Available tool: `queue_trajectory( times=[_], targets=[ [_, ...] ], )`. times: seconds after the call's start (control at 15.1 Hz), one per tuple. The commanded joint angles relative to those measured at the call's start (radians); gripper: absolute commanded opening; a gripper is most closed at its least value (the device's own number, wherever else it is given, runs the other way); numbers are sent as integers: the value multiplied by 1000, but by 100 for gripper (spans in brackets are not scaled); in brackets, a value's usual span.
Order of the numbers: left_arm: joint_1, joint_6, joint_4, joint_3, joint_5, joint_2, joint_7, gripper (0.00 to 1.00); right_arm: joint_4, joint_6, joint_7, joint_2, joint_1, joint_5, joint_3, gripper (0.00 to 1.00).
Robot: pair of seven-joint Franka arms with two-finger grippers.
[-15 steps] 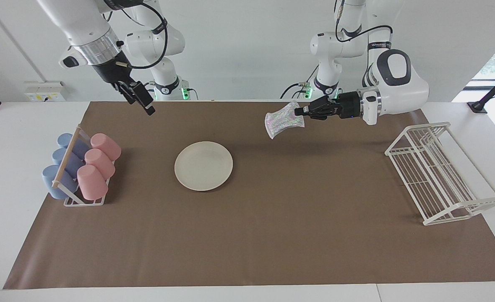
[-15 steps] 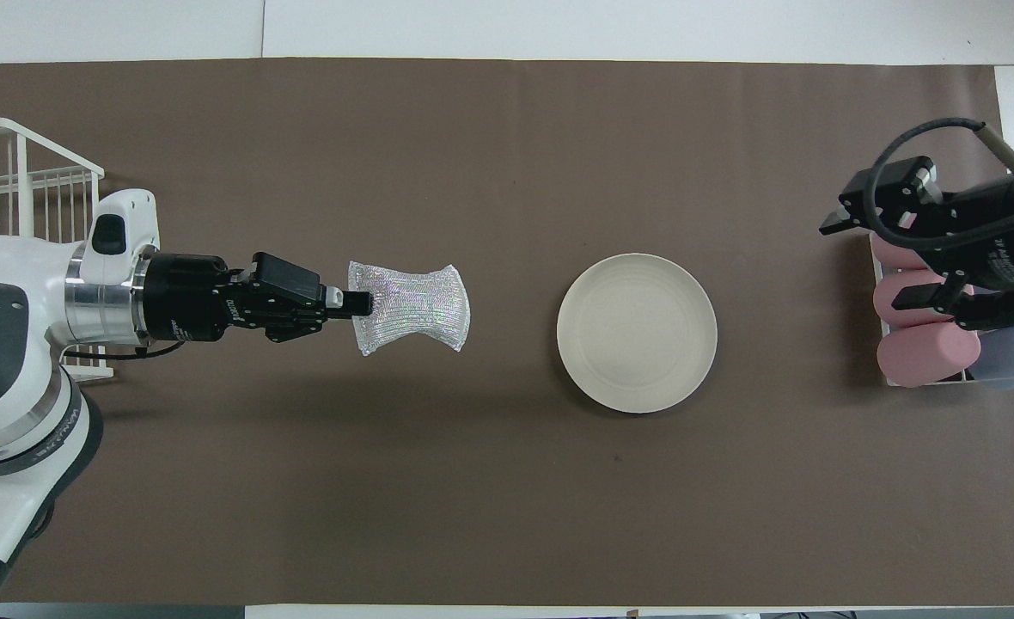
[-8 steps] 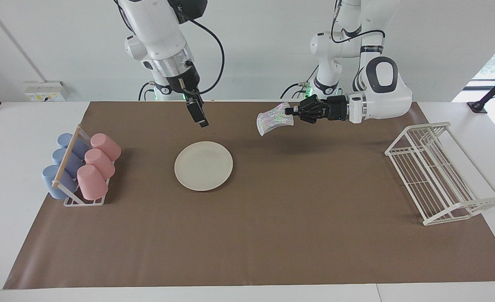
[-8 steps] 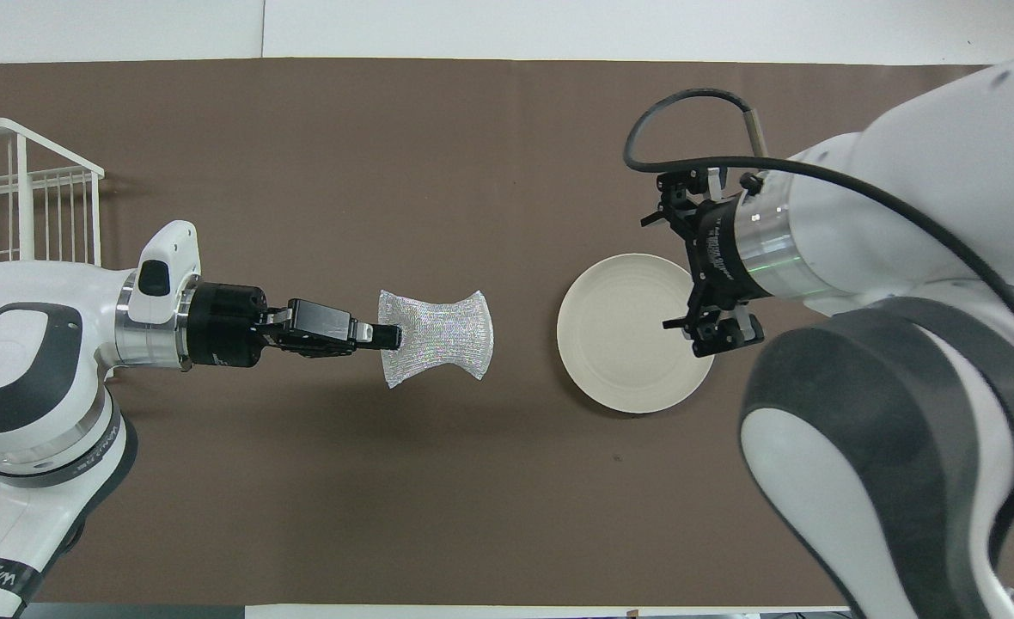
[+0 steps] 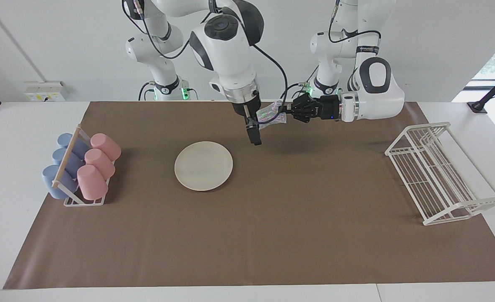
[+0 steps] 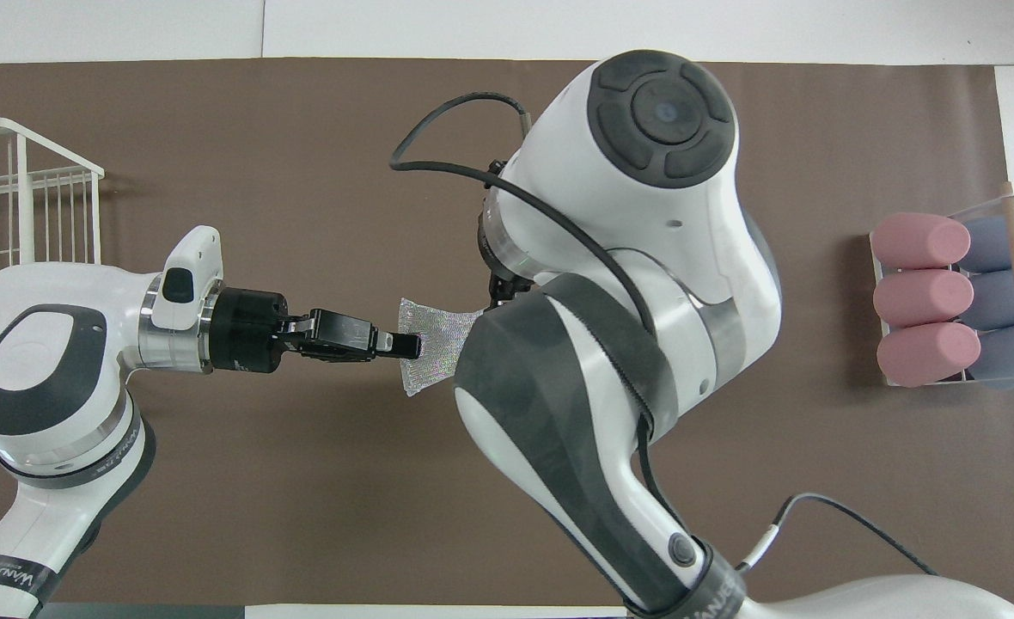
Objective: Wipe plate with sponge
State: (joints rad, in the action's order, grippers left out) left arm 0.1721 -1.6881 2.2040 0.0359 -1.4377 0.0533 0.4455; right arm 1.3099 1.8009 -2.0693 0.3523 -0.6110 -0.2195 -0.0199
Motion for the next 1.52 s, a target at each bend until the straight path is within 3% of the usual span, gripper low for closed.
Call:
queue_trajectory(
  times=[0.0,0.53,1.45],
  targets=[
    [17,-13,14,-13,-23,3,22,0,-21,-56,-23,1,-61,34,-2,100],
    [0,-5,13,-14,-23,2,21,0,69,-47,83,-36,-39,12,-2,100],
    [-13,-9,14,-16,-23,2,22,0,100,-60,84,-55,-52,-6,0,100]
  ],
)
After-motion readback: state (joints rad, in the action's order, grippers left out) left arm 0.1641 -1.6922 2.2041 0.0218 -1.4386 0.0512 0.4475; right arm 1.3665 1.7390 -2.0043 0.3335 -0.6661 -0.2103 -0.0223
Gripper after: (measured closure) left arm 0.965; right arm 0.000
